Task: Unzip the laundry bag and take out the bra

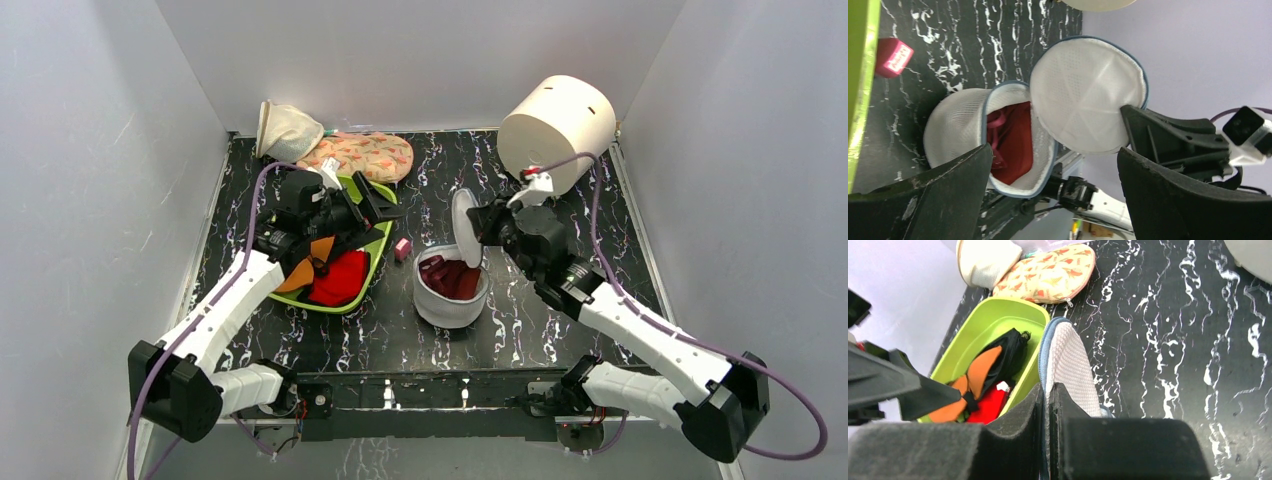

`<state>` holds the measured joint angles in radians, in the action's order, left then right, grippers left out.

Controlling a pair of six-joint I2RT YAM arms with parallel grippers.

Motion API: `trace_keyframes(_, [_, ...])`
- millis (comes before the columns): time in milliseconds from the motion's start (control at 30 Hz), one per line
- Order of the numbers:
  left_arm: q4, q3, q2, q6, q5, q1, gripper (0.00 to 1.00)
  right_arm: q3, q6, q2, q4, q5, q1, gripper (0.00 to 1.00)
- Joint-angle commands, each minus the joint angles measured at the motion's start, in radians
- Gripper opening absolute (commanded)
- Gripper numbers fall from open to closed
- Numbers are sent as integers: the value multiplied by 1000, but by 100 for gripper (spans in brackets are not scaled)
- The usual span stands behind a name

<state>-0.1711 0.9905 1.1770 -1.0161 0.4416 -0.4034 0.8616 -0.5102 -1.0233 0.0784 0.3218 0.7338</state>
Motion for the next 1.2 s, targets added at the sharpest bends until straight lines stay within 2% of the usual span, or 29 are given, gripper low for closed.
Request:
trace_keyframes(0, [-56, -18, 26, 140, 32, -22, 93, -71, -261, 82, -100, -24, -63, 0])
trace_keyframes(267, [-67, -7, 155, 230, -12, -203, 93, -108, -303, 115, -57, -26, -103, 0])
trace_keyframes(400, [-100, 38, 234, 266, -124, -293, 78, -105, -268, 136, -2, 15, -106, 0])
trace_keyframes(500, [-120, 42, 252, 276, -186, -304, 62, -104, -192, 143, 77, 107, -109, 0])
trace_keyframes(567, [-122, 35, 256, 289, -199, -304, 58, -112, -147, 148, 137, 198, -110, 0])
trace_keyframes(600, [-127, 33, 261, 294, -198, -304, 56, -120, -131, 151, 172, 252, -110, 4])
trace_keyframes(667, [-132, 30, 275, 301, -178, -304, 54, -135, -111, 154, 242, 355, -112, 20])
trace_keyframes(767, [-121, 9, 283, 294, -147, -304, 51, -137, -96, 143, 338, 467, -112, 38])
trace_keyframes(833, [-110, -5, 273, 286, -142, -304, 49, -119, -81, 137, 380, 484, -111, 48])
trace_keyframes(967, [-118, 2, 228, 303, -172, -304, 48, -80, -72, 147, 452, 534, -112, 76])
trace_keyframes(1067, [-149, 28, 219, 327, -187, -304, 49, -53, -4, 183, 396, 501, -111, 96])
trace_keyframes(1167, [-172, 46, 217, 345, -188, -303, 49, -54, 114, 223, 271, 380, -111, 98])
